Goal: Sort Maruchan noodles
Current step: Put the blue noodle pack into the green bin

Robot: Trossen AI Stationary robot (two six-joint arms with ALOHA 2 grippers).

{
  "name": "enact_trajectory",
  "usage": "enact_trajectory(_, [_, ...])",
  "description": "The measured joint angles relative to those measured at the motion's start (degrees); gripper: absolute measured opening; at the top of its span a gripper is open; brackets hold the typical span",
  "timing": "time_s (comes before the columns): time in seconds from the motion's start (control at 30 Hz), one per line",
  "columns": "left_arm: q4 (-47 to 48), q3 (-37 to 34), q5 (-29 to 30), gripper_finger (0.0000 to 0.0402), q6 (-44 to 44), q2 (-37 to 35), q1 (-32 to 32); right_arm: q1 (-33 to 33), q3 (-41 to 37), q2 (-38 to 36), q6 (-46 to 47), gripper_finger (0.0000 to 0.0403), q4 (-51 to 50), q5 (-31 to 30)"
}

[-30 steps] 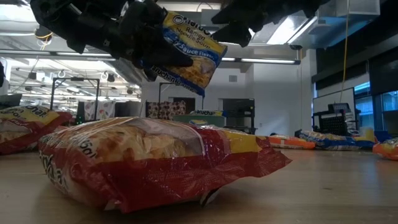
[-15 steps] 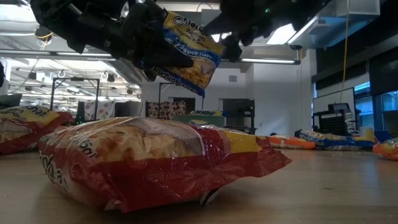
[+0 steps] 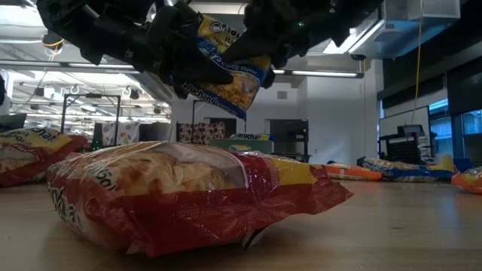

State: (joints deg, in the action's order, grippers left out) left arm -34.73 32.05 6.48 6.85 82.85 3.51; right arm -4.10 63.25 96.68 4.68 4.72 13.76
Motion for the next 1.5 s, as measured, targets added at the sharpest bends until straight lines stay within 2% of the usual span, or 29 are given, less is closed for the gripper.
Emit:
enact_trajectory(0.17, [1.45, -0.01, 0.02, 0.0099, 0.31, 0.01, 0.0, -0.07, 5.11, 1.16, -2.05, 0.0289, -10.19, -0.11])
enact_trajectory(0.8, [1.85, -0.11, -0.05, 0.0104, 0.44, 0.07, 0.0, 0.04, 5.86, 2.83, -3.95, 0.0095, -10.52, 0.94])
enact_trajectory(1.0, [1.89, -0.11, 0.84, 0.0114, 0.34, 0.07, 0.0, 0.04, 5.85, 2.83, -4.95, 0.0093, -10.5, 0.38])
enact_trajectory(1.17, [1.85, -0.11, 2.35, 0.0164, 1.7, 0.07, -0.04, -0.04, 5.85, 2.83, -4.93, 0.0105, -10.33, -1.94])
enact_trajectory(1.33, [3.09, -0.09, 1.93, 0.0219, 2.02, -0.45, 0.01, -0.07, 5.83, 2.83, -5.13, 0.0092, -10.38, -2.19])
enact_trajectory(1.5, [10.8, 0.0, 1.97, 0.0234, 2.1, -4.51, 0.0, -0.07, 5.8, 2.83, -5.17, 0.0096, -10.59, -3.06])
